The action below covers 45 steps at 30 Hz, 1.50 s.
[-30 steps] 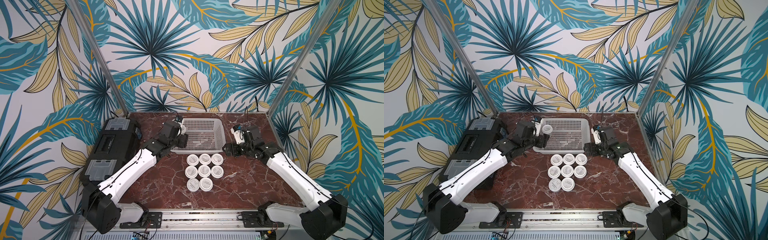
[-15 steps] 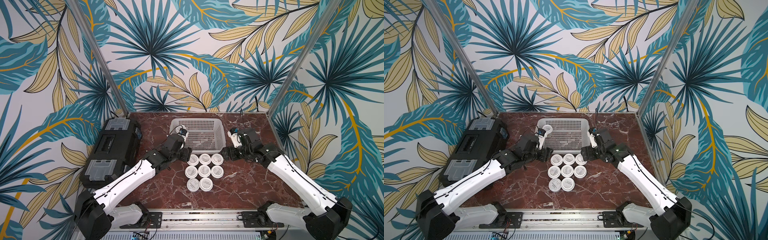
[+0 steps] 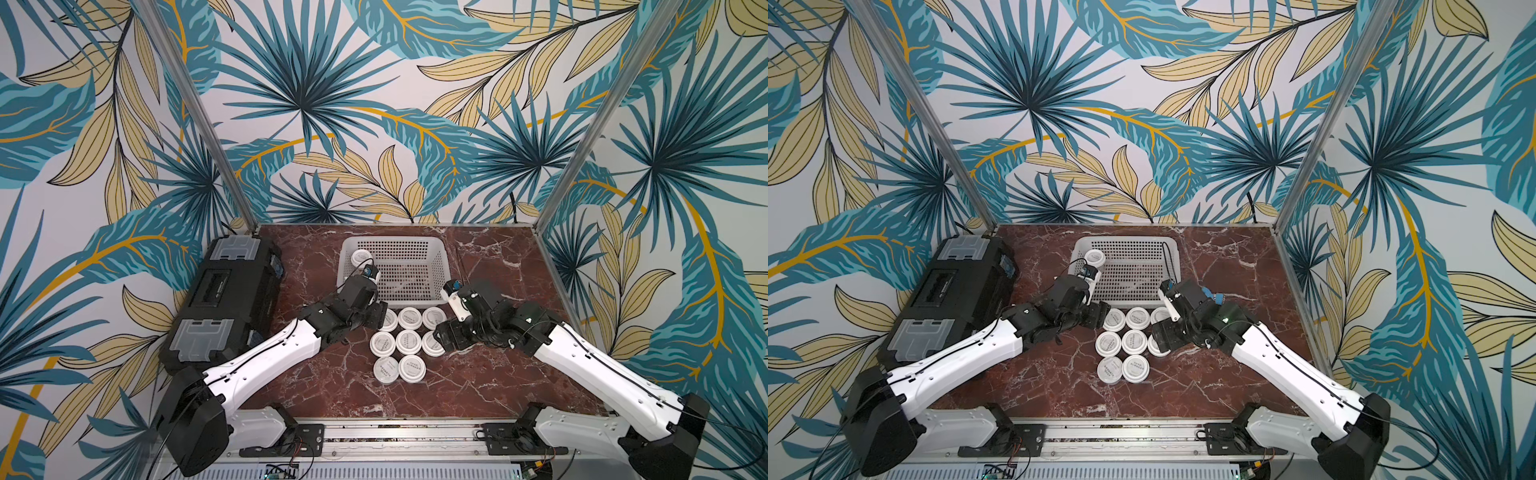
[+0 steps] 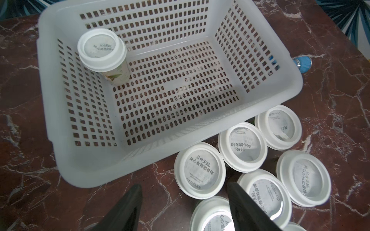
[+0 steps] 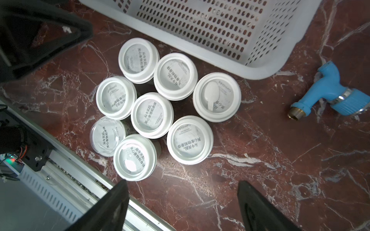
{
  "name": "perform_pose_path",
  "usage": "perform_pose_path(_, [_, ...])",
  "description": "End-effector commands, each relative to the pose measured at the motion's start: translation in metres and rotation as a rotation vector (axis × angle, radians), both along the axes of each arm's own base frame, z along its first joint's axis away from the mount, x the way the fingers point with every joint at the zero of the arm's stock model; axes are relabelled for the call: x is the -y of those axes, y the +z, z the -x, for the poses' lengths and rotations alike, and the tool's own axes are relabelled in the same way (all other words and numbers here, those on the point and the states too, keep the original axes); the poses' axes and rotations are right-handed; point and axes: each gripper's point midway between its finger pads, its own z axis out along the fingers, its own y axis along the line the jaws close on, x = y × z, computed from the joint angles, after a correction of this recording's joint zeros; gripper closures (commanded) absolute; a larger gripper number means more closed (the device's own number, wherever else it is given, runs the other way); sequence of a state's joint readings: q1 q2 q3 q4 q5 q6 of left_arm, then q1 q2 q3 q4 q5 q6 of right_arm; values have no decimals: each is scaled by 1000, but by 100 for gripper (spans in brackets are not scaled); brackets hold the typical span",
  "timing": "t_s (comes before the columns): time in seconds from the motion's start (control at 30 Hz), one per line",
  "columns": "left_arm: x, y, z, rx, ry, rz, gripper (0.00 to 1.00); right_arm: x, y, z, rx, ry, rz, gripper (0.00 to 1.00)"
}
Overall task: Put the yogurt in the basket
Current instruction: Pick up the yogurt from the center of the board.
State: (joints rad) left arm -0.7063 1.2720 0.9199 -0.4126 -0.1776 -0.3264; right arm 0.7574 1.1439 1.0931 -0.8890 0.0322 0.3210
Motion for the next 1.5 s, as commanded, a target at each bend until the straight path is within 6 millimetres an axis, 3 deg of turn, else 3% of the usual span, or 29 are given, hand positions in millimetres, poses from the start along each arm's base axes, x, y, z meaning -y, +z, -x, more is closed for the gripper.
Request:
perform_pose_path(0.0, [-16, -5, -4, 72, 69, -1, 28, -3, -11, 16, -19, 10, 70, 11])
perform_pose_path(0.17, [-30, 17, -3, 191, 121, 89, 29, -27, -8, 28, -12, 68, 78, 13])
perform_pose_path(0.47, [-47, 13, -4, 183, 157, 165, 29, -58, -42, 40, -74, 134, 174, 12])
perform_pose_path(0.67, [-54, 14, -2, 192, 173, 192, 30, -76, -52, 40, -94, 148, 146, 15])
perform_pose_path(0.97, [-55, 11, -3, 184, 176, 200, 32, -81, -75, 46, -154, 147, 161, 24])
perform_pose_path(1.47, [-56, 10, -4, 181, 178, 203, 32, -87, -97, 44, -206, 140, 202, 23])
